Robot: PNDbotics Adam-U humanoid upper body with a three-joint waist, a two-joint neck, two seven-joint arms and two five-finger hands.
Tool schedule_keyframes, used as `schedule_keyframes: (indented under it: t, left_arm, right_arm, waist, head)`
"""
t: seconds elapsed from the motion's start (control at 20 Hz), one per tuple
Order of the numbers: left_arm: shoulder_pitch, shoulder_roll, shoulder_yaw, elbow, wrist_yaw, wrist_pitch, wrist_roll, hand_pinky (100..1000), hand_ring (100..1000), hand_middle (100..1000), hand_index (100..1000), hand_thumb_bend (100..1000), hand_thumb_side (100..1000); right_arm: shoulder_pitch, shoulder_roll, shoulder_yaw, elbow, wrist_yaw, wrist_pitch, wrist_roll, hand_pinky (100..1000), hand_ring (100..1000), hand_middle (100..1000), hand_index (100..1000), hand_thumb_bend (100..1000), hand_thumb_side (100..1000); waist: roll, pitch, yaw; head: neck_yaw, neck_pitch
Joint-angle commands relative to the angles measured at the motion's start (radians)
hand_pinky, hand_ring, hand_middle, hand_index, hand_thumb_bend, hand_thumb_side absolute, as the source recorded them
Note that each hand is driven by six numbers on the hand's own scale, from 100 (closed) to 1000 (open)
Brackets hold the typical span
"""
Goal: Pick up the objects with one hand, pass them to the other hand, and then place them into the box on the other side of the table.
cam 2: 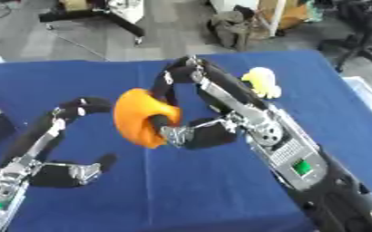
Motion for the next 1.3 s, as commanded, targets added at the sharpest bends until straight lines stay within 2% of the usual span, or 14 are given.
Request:
schedule_keyframes:
  t: [0.05,0.6,1.0,1.3]
  left_arm:
    - [-0.025,-0.01,-0.004,-0.003,0.01,0.002,0.023,912,931,812,856,418,496]
    - [-0.049,-0.04,-0.01,0.013,0.049,0.018,0.067,916,933,812,852,409,490]
    - [-0.054,-0.017,-0.031,-0.029,0.087,-0.021,-0.003,909,925,808,854,426,476]
    - [-0.053,0.01,-0.039,-0.067,0.11,-0.029,-0.043,906,922,806,855,435,473]
  right_arm:
    - [-0.016,-0.002,0.003,-0.022,-0.024,0.004,0.014,642,619,303,144,100,100]
    - [-0.019,0.007,0.038,-0.022,-0.073,0.029,0.058,638,624,302,141,100,124]
    - [-0.02,0.007,0.033,-0.022,-0.081,0.052,0.054,636,623,302,141,100,138]
    - [-0.016,0.004,0.022,-0.022,-0.062,0.081,0.023,617,612,289,133,100,112]
  waist:
    - [0.0,-0.008,0.001]
    - [-0.003,-0.008,0.001]
    - [-0.002,-0.006,0.0]
    - [-0.001,-0.006,-0.001]
  head:
    - [-0.004,-0.003]
    - [-0.008,-0.003]
    - [-0.013,-0.003]
    - [-0.017,-0.003]
